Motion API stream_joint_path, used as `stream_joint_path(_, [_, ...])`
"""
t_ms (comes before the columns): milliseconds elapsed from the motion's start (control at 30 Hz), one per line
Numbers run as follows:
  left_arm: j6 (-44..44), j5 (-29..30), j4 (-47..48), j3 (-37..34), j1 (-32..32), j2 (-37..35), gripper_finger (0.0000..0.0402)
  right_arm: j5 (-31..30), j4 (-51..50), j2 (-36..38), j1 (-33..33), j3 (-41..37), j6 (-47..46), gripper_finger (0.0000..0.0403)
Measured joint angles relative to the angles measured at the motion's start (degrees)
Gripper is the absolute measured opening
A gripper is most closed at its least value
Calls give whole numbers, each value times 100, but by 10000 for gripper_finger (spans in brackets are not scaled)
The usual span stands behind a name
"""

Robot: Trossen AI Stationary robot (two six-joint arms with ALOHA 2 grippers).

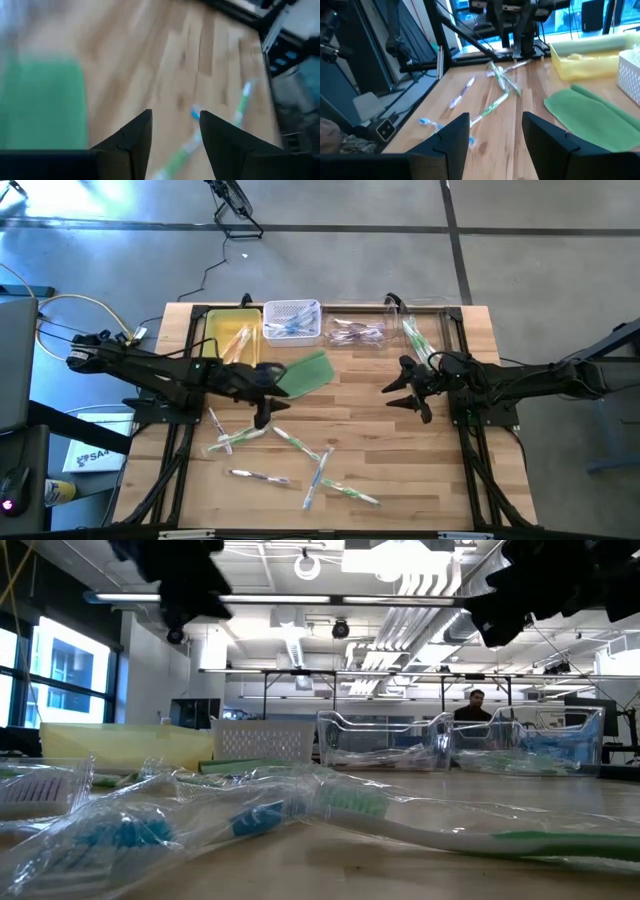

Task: Pick & Place Toothbrushes
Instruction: Adjust the toothbrushes

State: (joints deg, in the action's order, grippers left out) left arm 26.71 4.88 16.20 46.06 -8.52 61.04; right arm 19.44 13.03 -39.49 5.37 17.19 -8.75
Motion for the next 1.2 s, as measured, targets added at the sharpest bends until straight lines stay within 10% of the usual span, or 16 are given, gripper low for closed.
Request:
stream_joint_path(233, [2675,-1175,1692,0,-77,0,162,0,-424,-1,-1,0,1,175])
stream_joint_path(733, [5534,-1289,4551,0,-1050,6,156,0,-521,-1,0,0,1,175])
stream_joint_path(1200, [6708,-1176,4782,0,-1715,1026,8,0,-610,-1,0,0,2,175])
